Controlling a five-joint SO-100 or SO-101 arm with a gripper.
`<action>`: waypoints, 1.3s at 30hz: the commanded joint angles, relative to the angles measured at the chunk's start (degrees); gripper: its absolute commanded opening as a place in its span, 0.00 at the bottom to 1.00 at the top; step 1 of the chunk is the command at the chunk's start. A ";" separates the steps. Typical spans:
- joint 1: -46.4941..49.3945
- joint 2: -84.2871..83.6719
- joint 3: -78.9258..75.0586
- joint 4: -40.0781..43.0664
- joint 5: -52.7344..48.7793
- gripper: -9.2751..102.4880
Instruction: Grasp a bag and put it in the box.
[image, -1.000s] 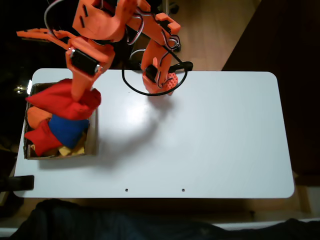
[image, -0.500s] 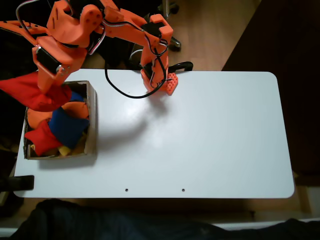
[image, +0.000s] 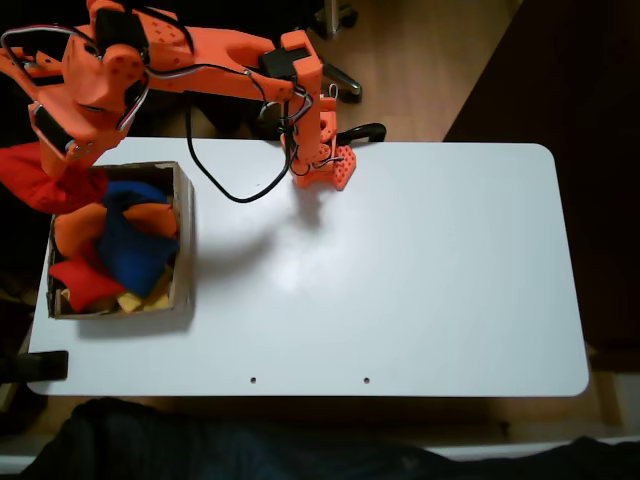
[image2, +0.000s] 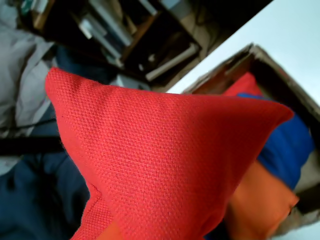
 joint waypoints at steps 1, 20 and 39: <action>1.76 0.09 -0.18 -2.99 -0.88 0.11; 5.27 -4.04 12.92 -13.71 -5.27 0.11; 1.05 7.12 31.99 -22.76 -3.69 0.34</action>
